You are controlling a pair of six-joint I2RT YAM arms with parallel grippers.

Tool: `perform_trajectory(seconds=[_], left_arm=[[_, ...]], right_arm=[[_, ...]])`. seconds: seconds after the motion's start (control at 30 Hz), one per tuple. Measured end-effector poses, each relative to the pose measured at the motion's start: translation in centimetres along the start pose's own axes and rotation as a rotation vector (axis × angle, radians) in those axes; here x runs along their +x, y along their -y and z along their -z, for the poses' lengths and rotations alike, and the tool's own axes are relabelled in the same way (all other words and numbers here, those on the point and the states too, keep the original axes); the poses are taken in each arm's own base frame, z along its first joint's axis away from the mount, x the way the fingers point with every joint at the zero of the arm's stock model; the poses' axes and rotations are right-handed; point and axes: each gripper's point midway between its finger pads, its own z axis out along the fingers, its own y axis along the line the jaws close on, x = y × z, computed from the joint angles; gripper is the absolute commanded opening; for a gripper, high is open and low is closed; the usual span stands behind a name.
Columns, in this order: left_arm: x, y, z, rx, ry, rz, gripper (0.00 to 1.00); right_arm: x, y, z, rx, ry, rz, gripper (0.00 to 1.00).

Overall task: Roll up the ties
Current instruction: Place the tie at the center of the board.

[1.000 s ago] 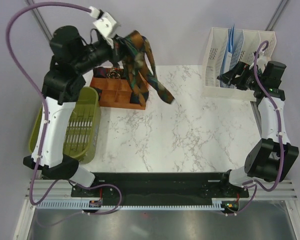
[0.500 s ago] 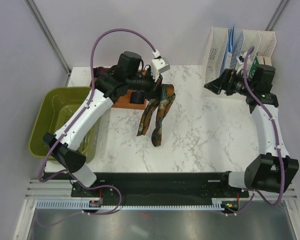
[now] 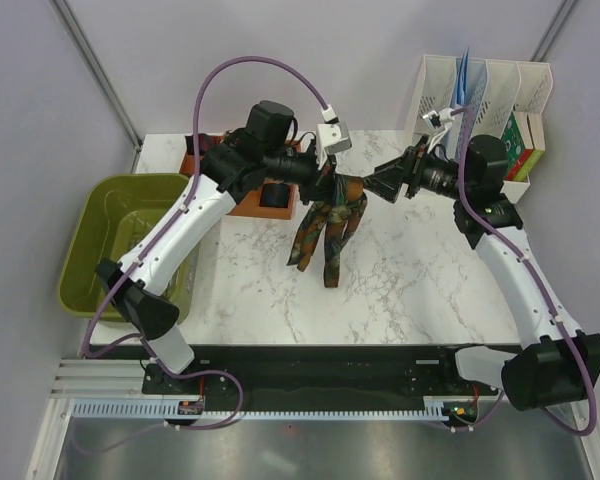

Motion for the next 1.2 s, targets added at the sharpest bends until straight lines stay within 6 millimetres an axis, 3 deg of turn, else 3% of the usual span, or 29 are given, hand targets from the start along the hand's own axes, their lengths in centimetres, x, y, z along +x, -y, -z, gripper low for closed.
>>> perform_trajectory(seconds=[0.23,0.33,0.4,0.47,0.6,0.7,0.8,0.87,0.9,0.93,1.03,1.1,1.2], left_arm=[[-0.4,0.6,-1.5,0.133,0.114,0.071,0.02],[0.6,1.5,-2.3,0.170,0.159,0.124,0.02],[0.5,2.7,-3.2,0.212,0.171,0.137,0.02],[-0.4,4.5,-4.5,0.277,0.192,0.118,0.03],[-4.0,8.2,-7.3,0.436,0.257,0.029,0.09],[-5.9,9.7,-8.5,0.532,0.301,-0.036,0.20],[-5.6,8.8,-8.3,0.562,0.306,-0.043,0.38],[-4.4,6.1,-7.8,0.523,0.300,-0.017,0.52],[-3.3,4.0,-7.4,0.482,0.294,0.008,0.65],[-1.7,1.7,-6.8,0.434,0.279,0.048,0.68],[5.7,-6.0,-5.0,0.212,0.181,0.205,0.75],[11.0,-9.5,-3.3,0.078,0.096,0.300,0.75],[16.7,-10.8,-1.0,-0.027,-0.005,0.372,0.73]], right_arm=[[-0.1,-0.4,2.5,0.095,0.039,0.148,0.98],[-0.3,0.7,4.3,0.185,0.072,0.164,0.98],[-1.0,3.7,6.3,0.297,0.108,0.135,0.98],[-1.6,8.2,9.1,0.443,0.146,0.068,0.98],[-0.9,14.5,12.5,0.614,0.160,-0.064,0.98],[0.2,15.8,12.9,0.636,0.130,-0.106,0.98],[0.4,15.9,12.9,0.634,0.084,-0.094,0.98],[0.0,16.0,13.0,0.631,0.049,-0.061,0.98],[0.0,16.1,13.1,0.630,0.032,-0.050,0.98],[0.1,16.2,13.2,0.631,0.005,-0.033,0.98],[0.9,16.6,13.4,0.622,-0.077,0.003,0.98],[2.3,16.9,13.6,0.612,-0.154,0.017,0.97],[5.8,17.4,14.4,0.596,-0.301,0.019,0.92]])
